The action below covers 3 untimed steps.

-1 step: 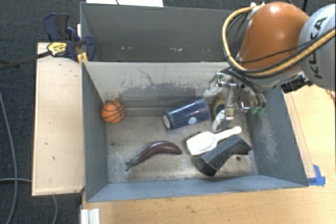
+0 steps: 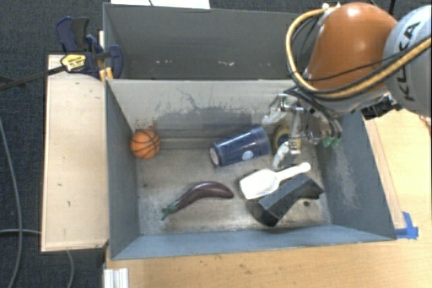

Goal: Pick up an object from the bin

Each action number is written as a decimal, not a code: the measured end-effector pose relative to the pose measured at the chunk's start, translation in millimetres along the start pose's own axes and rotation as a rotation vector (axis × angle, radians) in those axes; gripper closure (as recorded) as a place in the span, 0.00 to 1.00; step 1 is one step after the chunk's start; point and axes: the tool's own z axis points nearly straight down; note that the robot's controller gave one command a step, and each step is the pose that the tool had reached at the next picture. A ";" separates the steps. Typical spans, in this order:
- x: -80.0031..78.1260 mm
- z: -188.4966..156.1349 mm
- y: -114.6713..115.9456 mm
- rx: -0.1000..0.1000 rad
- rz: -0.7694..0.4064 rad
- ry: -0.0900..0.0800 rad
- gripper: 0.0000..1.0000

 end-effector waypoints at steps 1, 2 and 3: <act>27.0 139.2 -30.8 0.000 0.367 0.000 1.00; 28.6 144.9 -31.7 -0.001 0.384 0.004 0.00; 28.7 144.9 -31.7 -0.001 0.384 0.004 0.00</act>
Offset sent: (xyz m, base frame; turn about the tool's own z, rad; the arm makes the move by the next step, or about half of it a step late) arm 0.0000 0.0000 0.0000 0.0000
